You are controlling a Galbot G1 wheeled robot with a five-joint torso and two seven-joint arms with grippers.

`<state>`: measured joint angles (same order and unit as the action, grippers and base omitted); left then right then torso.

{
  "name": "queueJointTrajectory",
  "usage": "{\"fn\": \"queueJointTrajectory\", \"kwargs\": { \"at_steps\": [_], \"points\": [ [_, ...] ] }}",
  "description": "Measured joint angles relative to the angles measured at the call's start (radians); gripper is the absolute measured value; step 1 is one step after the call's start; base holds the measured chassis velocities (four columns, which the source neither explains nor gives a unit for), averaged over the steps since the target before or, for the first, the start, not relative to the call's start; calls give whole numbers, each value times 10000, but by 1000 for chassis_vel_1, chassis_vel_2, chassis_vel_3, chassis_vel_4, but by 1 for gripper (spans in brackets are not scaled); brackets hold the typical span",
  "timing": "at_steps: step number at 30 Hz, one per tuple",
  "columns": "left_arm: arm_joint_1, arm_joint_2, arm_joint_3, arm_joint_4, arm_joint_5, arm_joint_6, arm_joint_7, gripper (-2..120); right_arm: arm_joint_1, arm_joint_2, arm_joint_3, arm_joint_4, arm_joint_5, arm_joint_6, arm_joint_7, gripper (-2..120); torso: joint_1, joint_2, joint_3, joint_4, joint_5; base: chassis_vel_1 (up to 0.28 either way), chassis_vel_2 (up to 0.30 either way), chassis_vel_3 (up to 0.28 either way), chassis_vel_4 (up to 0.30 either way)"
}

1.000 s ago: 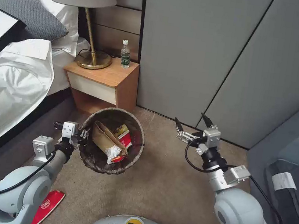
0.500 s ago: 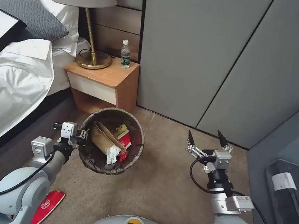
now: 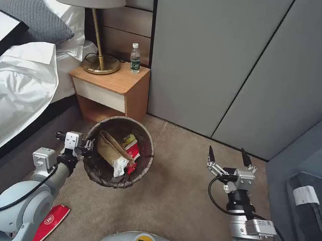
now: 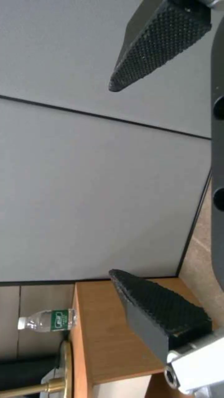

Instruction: Pick up the trash bin, then pick up the garbage from the floor and place it into the trash bin.

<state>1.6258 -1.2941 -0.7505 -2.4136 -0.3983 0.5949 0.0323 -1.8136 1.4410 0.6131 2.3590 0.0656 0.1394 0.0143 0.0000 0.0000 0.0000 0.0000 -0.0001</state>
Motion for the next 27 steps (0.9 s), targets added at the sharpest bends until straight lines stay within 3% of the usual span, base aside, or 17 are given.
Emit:
{"fn": "queueJointTrajectory", "kwargs": {
  "at_steps": [27],
  "points": [
    [66,-36,-96,-47,11,29,-3,2,3,-127,-62,-62,154,-98,115,100,0,0,0,0,1,30,34,31,31]
  ]
}}
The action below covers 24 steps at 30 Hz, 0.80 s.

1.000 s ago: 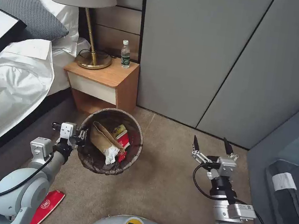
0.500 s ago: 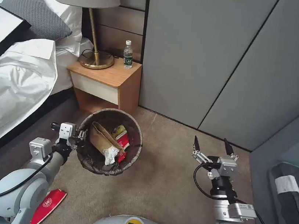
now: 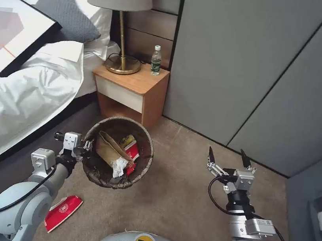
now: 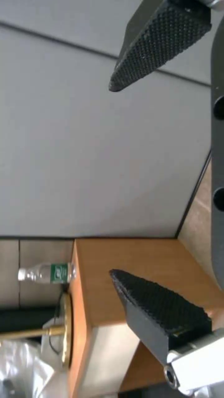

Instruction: Pick up the trash bin, then pick up the garbage from the floor and place it into the trash bin.

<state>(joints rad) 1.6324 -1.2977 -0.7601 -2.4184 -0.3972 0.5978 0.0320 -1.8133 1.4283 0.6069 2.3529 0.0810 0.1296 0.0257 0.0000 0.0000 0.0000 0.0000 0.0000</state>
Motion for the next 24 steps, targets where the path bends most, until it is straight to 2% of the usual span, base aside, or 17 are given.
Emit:
{"fn": "queueJointTrajectory", "kwargs": {
  "at_steps": [24],
  "points": [
    [58,-23,-33,-36,8,-15,-3,2,129,-170,-51,-14,222,-164,102,100,0,0,0,0,0,60,55,53,61]
  ]
}}
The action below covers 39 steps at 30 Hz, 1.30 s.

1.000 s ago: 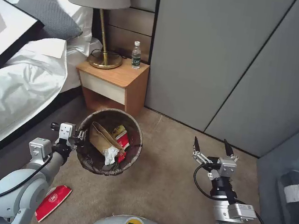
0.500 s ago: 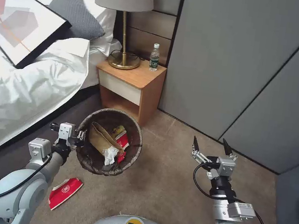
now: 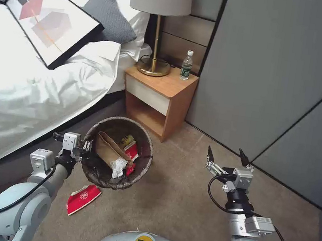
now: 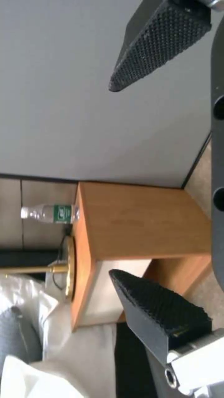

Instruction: Pick up the trash bin, then pick up the garbage from the floor and place it into the trash bin.

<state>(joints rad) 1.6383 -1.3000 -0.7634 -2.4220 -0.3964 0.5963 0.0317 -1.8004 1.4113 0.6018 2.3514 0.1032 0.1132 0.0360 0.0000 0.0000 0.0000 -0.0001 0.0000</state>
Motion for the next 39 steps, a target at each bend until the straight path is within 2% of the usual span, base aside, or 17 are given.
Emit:
{"fn": "queueJointTrajectory", "kwargs": {
  "at_steps": [39],
  "points": [
    [35,30,0,-12,-3,-52,41,2,105,-153,-92,3,160,-172,73,100,0,0,0,1,0,52,57,55,57]
  ]
}}
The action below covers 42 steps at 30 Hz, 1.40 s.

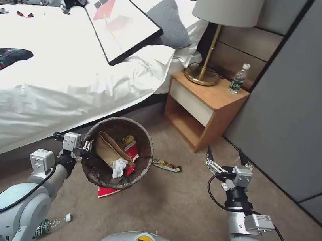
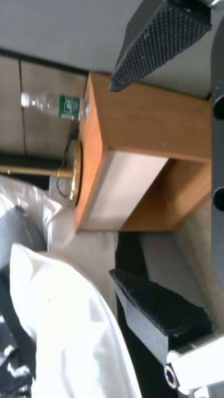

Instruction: Pick up the trash bin, then pick up the garbage from the floor and place it into the trash bin.

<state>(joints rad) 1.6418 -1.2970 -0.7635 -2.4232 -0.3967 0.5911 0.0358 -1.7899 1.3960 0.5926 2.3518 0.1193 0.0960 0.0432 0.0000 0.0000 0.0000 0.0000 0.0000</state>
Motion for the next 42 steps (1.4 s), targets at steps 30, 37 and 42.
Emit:
{"fn": "queueJointTrajectory", "kwargs": {
  "at_steps": [30,37,42],
  "points": [
    [9,28,24,9,-10,-141,-11,2,927,-2538,-158,-573,1894,-2427,14,100,0,0,0,0,2,12,12,13,11],
    [30,36,21,-41,-20,-141,-17,2,2004,-3158,-696,-1618,2045,-2866,-242,100,1,0,1,0,2,0,0,0,0],
    [54,40,13,-68,-30,-140,-17,2,2798,-3812,-1279,-2585,2323,-3088,-559,100,0,0,1,1,2,0,0,0,0]
  ]
}}
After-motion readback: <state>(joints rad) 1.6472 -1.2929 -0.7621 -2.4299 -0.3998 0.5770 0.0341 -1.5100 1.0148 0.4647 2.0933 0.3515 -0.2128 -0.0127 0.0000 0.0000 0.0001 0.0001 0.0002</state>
